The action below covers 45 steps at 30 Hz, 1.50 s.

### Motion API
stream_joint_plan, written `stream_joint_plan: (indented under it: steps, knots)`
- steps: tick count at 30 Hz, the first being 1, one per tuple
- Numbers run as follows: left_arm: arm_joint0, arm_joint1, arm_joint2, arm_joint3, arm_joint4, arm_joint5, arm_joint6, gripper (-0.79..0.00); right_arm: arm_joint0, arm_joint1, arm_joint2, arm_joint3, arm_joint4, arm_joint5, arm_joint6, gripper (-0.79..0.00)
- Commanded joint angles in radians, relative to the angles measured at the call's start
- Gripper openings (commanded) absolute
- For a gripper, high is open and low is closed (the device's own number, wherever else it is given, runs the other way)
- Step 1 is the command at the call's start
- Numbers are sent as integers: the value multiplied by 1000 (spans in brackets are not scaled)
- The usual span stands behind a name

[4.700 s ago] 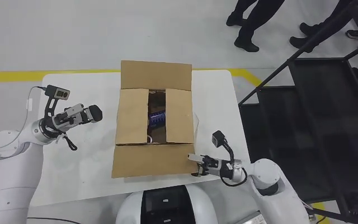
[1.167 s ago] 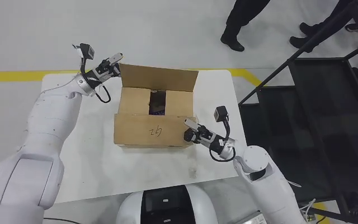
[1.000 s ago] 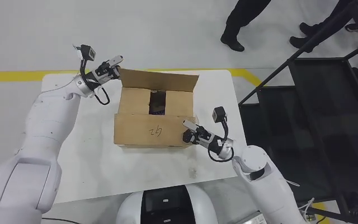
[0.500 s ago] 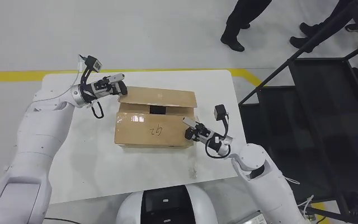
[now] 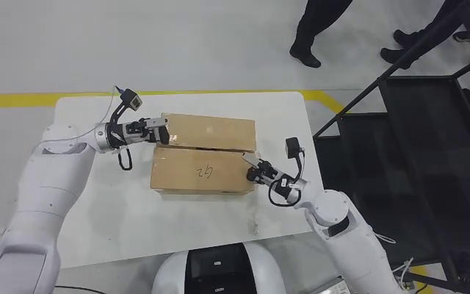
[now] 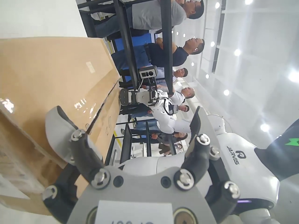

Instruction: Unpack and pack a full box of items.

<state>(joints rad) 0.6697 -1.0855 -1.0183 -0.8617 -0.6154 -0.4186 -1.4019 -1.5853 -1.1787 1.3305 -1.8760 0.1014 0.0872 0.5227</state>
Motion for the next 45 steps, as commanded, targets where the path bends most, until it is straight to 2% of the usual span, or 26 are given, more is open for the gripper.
stream_joint_plan:
  steps: [1, 15, 25, 30, 34, 41, 45]
  knots:
    - [5, 5, 3, -6, -3, 2, -2, 0, 0, 0, -2, 2, -9, 4, -5, 0]
    - [18, 39, 39, -33, 56, -1, 1, 0, 1, 5, 8, -21, -32, 4, -21, 0]
    - [22, 55, 54, -47, 45, 8, -8, 0, -124, 16, 138, -95, -6, -53, -94, 0]
    - [22, 55, 54, -47, 45, 8, -8, 0, -166, 23, 142, -84, -27, -73, -13, 0]
    - [22, 55, 54, -47, 45, 8, -8, 0, -158, 23, 115, -34, -45, -102, 8, 0]
    - [22, 55, 54, -47, 45, 8, -8, 0, -84, 18, 47, 71, -62, -131, 36, 0]
    - [22, 55, 54, -47, 45, 8, -8, 0, -50, 19, 12, 89, -75, -147, 98, 0]
